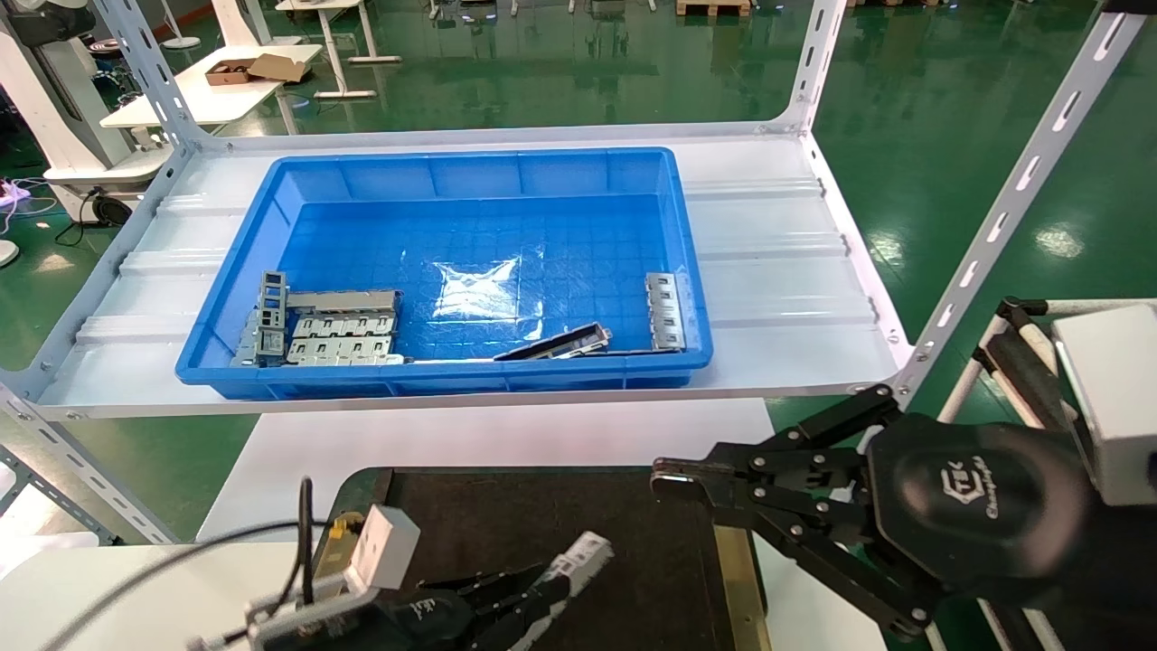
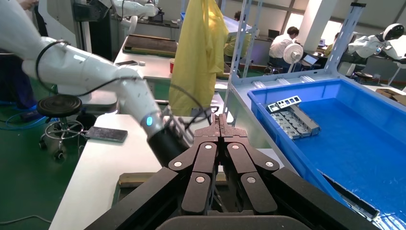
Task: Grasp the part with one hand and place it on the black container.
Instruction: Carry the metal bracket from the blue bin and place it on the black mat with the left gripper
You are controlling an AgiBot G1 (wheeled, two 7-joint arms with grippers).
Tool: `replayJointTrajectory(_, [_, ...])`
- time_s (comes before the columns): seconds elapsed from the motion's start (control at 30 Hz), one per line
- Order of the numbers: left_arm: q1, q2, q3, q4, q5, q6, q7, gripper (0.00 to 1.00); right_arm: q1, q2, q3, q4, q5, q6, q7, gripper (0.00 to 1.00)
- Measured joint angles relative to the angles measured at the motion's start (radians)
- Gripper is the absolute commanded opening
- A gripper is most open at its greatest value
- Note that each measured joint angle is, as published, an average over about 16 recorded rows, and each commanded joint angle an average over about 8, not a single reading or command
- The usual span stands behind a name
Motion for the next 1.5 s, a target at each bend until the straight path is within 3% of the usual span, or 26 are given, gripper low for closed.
replayJointTrajectory(0.27, [0.066, 0.124, 0.071, -0.004, 0.169, -0.334, -0.119, 0.0, 0.0, 0.0, 0.0, 0.0, 0.0, 0.0, 0.0, 0.0])
replayJointTrajectory(0.57, [0.031, 0.267, 0.15, 0.112, 0.305, -0.55, -0.231, 0.0, 0.0, 0.0, -0.001, 0.0, 0.001, 0.0, 0.0, 0.0])
replayJointTrajectory(0.9, [-0.004, 0.352, 0.194, 0.236, 0.381, -0.672, -0.315, 0.0, 0.0, 0.001, -0.001, 0.0, 0.001, 0.001, -0.001, 0.0])
replayJointTrajectory(1.5, [-0.01, 0.401, 0.227, 0.324, 0.432, -0.767, -0.386, 0.0, 0.0, 0.001, -0.002, 0.0, 0.001, 0.001, -0.001, 0.0])
